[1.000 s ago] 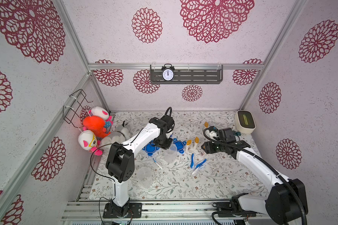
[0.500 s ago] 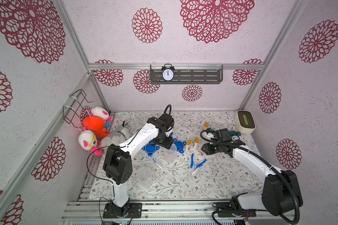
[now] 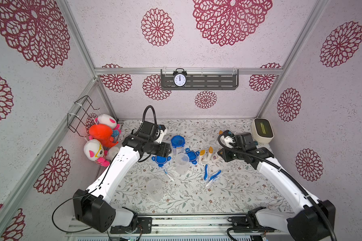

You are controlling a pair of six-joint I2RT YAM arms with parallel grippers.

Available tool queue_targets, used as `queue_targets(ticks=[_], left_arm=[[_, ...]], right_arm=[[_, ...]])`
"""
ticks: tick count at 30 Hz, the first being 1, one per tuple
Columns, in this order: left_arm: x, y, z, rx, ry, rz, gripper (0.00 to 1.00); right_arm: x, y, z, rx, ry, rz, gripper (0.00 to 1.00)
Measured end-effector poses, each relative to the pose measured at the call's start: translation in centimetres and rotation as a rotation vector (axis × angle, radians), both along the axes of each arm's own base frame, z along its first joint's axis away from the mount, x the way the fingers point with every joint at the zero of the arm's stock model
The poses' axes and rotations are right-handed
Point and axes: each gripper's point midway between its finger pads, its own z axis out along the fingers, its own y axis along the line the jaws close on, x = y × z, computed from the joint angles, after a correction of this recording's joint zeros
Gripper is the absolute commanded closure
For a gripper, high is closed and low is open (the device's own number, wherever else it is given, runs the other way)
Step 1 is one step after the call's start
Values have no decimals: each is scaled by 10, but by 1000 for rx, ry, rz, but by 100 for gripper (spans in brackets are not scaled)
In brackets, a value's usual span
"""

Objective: Pack away toiletry kits
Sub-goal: Pick up the toiletry item from the center of the board, then place the toiletry item into the container.

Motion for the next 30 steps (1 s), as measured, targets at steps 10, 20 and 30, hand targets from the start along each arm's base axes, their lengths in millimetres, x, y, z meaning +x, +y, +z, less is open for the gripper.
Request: queue_targets(ticks=[10, 20, 30], left_arm=[[-6, 1, -13, -102, 17, -7, 30], [0, -5, -11, -167, 21, 26, 29], [-4, -10, -12, -217, -8, 2, 24]], right_arm=[[-20, 118, 68, 78, -75, 410, 80], [-11, 160, 15, -44, 86, 475, 80], [-12, 189, -15, -108, 124, 495, 78]])
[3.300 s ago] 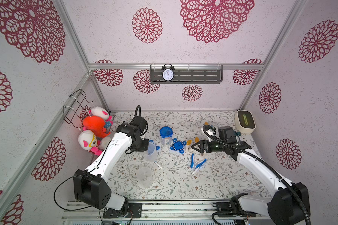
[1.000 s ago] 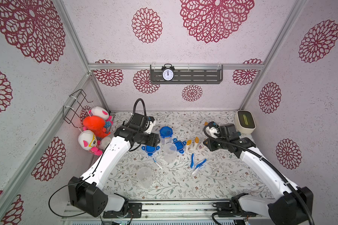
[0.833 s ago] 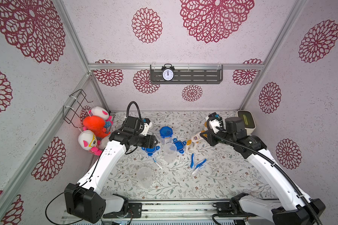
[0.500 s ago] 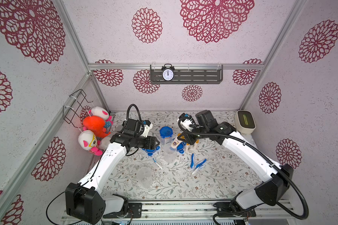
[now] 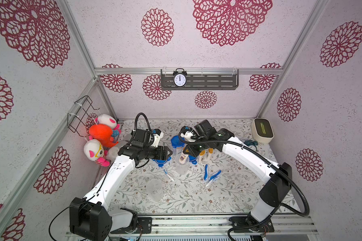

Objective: Pack away toiletry kits
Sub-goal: Place the toiletry item into the container.

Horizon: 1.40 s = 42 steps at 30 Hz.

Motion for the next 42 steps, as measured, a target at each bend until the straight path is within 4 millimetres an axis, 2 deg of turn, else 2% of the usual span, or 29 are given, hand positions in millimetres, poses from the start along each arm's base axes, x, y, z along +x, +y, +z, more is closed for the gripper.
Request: queue_targets(ticks=[5, 11, 15, 23, 26, 28, 30, 32, 35, 39, 42], left_arm=[[2, 2, 7, -9, -31, 7, 24], [3, 3, 7, -9, -33, 12, 24], [3, 4, 7, -8, -33, 13, 24], [3, 3, 8, -11, -32, 10, 25], [3, 2, 7, -15, -28, 6, 26], [3, 0, 5, -22, -18, -2, 26], [2, -2, 2, -31, -4, -12, 26], [2, -5, -1, -43, 16, -23, 26], [1, -9, -6, -59, 44, -35, 26], [0, -12, -8, -74, 62, -46, 27], [2, -15, -5, -87, 49, -49, 26]], right_arm=[[1, 15, -36, -80, 17, -5, 76], [2, 21, -52, -119, 15, -31, 63], [6, 21, -51, -118, 5, -54, 57], [7, 22, -46, -108, -2, -65, 56], [8, 18, -33, -84, -19, -76, 54], [9, 9, -15, -52, -45, -91, 50], [15, -10, 5, -18, -79, -124, 44], [31, -42, 22, 3, -124, -181, 39], [71, -114, 35, -24, -206, -330, 35], [118, -206, 21, -130, -261, -500, 37], [143, -250, 1, -188, -255, -547, 38]])
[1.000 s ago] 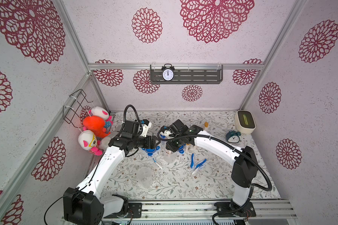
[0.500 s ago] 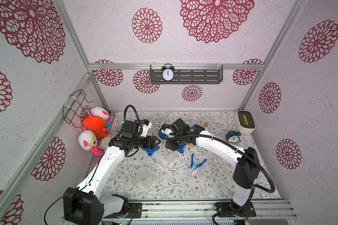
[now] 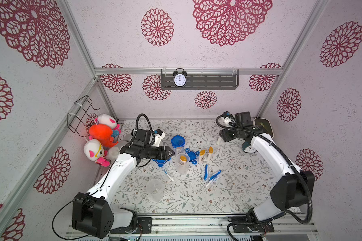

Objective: Pack away toiletry kits
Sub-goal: Place the toiletry item into the container, then pick up the toiletry item from the center of the board.

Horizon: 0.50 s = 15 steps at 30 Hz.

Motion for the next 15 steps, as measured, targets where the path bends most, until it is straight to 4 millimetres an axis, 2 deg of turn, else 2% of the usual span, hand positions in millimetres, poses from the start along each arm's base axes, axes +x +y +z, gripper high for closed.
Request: queue_targets(ticks=[3, 7, 12, 15], left_arm=[[5, -2, 0, -5, -37, 11, 25], [5, 0, -5, 7, -77, 30, 24], [12, 2, 3, 11, -142, 50, 23], [14, 3, 4, 15, -154, 52, 23]], right_arm=[[28, -21, -17, -14, 37, -20, 40], [69, -26, -31, 22, 58, -46, 42], [90, -15, -46, 106, 111, -110, 48], [95, -9, -52, 151, 135, -159, 49]])
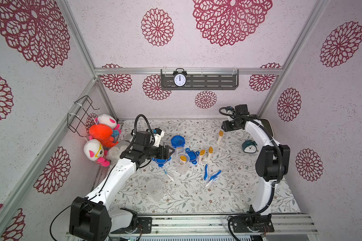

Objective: Pack away toiletry kits
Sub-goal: Pick up the toiletry item from the center of the board.

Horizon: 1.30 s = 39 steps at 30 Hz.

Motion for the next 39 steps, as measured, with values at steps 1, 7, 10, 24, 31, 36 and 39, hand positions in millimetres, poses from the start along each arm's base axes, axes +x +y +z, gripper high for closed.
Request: queue_targets(ticks=[1, 7, 10, 24, 31, 36, 39], left_arm=[[0, 0, 0, 1, -3, 0, 22], [3, 3, 0, 16, -13, 12, 21], [3, 3, 0, 19, -16, 11, 21], [2, 3, 1, 22, -23, 7, 21], [2, 4, 0, 29, -20, 9, 22], [2, 6, -2, 43, -21, 14, 22], [3, 7, -1, 50, -22, 20, 23]], right_arm=[[0, 2, -2, 13, 10, -16, 48], [-3, 15, -8, 59, 48, -67, 48], [-4, 21, -14, 68, 65, -78, 49], [-6, 25, -53, -19, 135, -123, 76], [-27, 39, -31, -55, 110, -76, 78], [-74, 71, 46, 20, -10, 56, 78], [-104, 102, 101, 109, -117, 191, 78]])
